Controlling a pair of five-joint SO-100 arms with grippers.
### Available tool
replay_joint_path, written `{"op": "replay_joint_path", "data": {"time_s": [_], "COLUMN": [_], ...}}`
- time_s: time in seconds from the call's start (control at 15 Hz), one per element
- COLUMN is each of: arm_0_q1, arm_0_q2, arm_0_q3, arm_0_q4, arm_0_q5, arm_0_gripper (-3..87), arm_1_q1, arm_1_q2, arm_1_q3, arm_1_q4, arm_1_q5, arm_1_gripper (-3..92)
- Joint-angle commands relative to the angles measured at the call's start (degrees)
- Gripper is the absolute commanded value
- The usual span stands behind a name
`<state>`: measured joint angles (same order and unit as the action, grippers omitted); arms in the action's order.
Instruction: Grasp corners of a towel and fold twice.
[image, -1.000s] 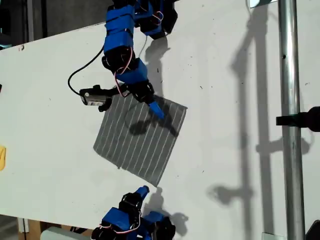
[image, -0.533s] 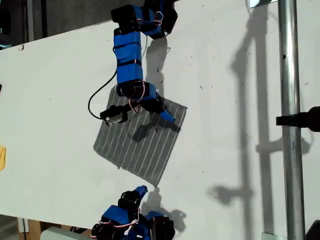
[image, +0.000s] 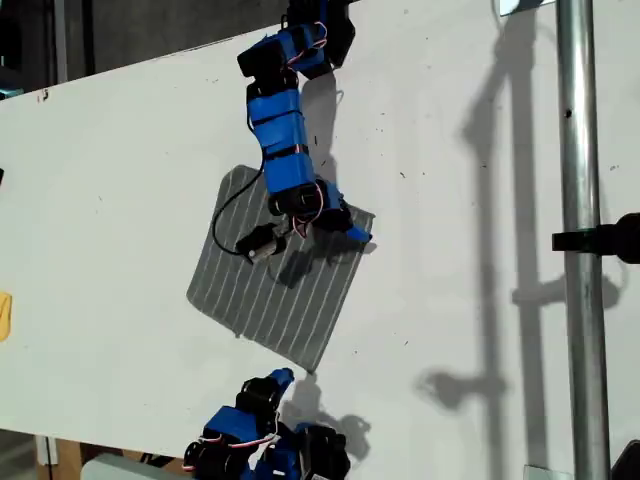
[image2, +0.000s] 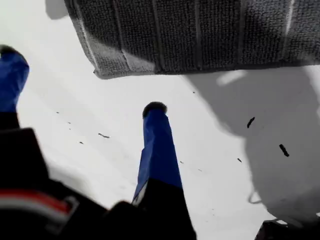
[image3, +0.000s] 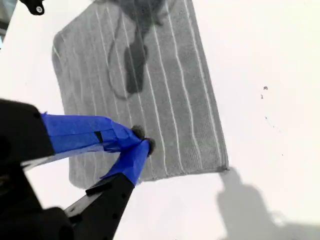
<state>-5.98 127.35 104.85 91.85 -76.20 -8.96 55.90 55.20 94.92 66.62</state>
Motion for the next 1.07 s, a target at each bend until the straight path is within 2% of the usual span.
{"op": "replay_joint_path", "data": {"time_s": [0.0,0.4,0.47,0.53,0.6,0.73,0.8,0.87,0.93,1.0], "arm_0_q1": [-0.7,-0.8,-1.1,-1.1,-1.3,-1.9,-2.0,-2.0,-1.7,-0.9], "arm_0_q2": [0.1,0.5,0.5,0.6,0.7,1.2,1.1,1.0,1.0,0.8], "arm_0_q3": [-0.1,1.1,1.3,1.6,1.9,3.7,4.6,4.5,4.4,4.0], "arm_0_q4": [-0.9,-1.4,-1.5,-1.6,-1.8,-2.4,-2.4,-1.5,-1.1,-1.2], "arm_0_q5": [0.3,0.2,0.3,0.4,0.4,1.1,2.2,2.7,3.5,4.7], "arm_0_gripper": [-2.9,-2.9,-2.9,-2.9,-2.9,-2.4,3.5,14.9,22.5,26.2], "arm_1_q1": [-0.4,2.5,3.2,3.6,3.9,3.7,3.5,3.2,2.8,2.6], "arm_1_q2": [-1.2,-6.0,-6.8,-7.5,-7.8,-7.9,-7.9,-7.8,-7.8,-7.6], "arm_1_q3": [-4.8,-5.0,-5.0,-5.0,-4.7,-4.7,-4.7,-4.6,-4.6,-4.6], "arm_1_q4": [-2.4,-8.5,-8.9,-9.0,-8.3,-7.9,-7.7,-7.6,-7.9,-8.1], "arm_1_q5": [0.5,-0.5,-0.9,-1.0,-0.5,-0.6,-0.5,-0.5,-0.9,-0.9], "arm_1_gripper": [43.1,37.2,30.8,13.3,3.4,2.8,-0.1,-0.2,-0.2,-0.2]}}
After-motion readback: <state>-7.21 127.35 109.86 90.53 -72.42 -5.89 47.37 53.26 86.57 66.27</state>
